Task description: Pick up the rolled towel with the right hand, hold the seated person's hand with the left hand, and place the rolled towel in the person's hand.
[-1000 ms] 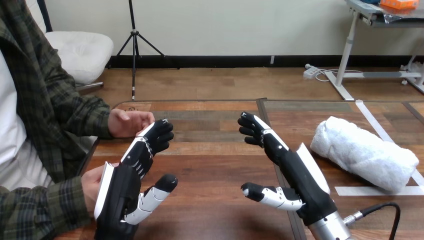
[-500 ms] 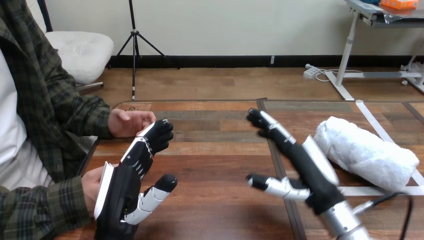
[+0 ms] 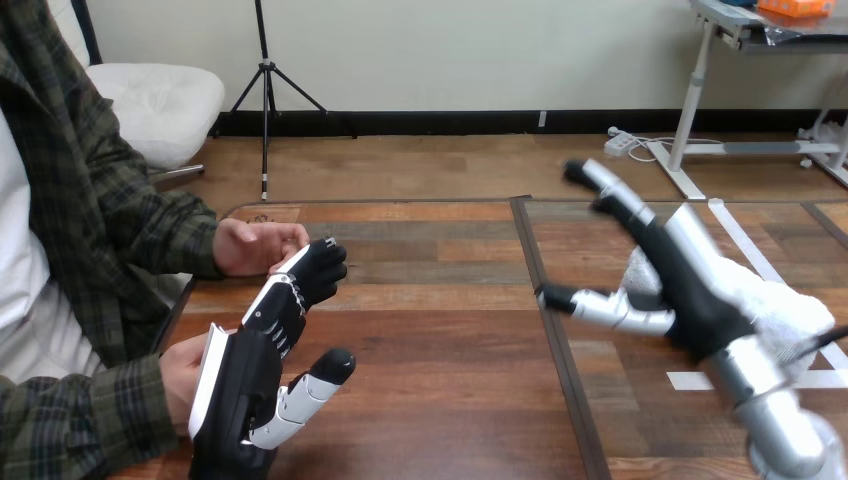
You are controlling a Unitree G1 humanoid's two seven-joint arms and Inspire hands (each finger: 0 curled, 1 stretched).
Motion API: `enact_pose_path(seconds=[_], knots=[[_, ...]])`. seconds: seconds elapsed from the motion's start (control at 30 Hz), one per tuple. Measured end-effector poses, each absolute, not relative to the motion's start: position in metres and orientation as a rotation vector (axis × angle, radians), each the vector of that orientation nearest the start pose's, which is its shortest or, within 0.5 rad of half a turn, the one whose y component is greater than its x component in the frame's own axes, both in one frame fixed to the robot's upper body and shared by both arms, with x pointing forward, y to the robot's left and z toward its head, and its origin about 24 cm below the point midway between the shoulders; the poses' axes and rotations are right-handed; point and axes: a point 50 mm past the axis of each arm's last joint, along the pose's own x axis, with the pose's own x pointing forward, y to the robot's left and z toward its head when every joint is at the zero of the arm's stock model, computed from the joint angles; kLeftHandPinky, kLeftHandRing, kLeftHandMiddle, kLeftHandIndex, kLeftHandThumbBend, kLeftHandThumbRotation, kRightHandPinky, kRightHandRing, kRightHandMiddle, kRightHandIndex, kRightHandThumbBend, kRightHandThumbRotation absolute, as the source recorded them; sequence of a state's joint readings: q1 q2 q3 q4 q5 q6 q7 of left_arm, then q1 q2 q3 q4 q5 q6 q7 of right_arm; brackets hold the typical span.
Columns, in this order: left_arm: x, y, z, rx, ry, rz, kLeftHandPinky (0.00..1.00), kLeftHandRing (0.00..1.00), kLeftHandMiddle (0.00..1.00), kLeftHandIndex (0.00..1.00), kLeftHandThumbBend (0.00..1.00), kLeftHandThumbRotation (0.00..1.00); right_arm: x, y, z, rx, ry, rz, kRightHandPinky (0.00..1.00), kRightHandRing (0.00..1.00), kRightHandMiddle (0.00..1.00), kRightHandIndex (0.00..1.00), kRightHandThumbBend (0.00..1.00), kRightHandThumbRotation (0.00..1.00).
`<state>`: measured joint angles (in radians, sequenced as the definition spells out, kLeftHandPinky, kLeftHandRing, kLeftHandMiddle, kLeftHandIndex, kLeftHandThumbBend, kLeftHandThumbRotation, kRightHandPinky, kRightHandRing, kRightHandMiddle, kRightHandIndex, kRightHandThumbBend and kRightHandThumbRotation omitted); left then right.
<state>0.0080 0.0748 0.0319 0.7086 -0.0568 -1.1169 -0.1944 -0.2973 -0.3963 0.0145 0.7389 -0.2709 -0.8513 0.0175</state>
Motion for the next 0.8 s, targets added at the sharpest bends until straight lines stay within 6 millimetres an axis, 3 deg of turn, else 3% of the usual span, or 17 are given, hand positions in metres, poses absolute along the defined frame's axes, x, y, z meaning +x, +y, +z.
enact_pose_path(seconds=[0.8], knots=[[0.203, 0.164, -0.008, 0.086, -0.402, -0.126, 0.83, 0.84, 0.85, 0.84, 1.00, 0.74, 0.310, -0.228, 0.098, -0.765, -0.305, 0.183, 0.88, 0.97, 0.95, 0.97, 1.00, 0.47]])
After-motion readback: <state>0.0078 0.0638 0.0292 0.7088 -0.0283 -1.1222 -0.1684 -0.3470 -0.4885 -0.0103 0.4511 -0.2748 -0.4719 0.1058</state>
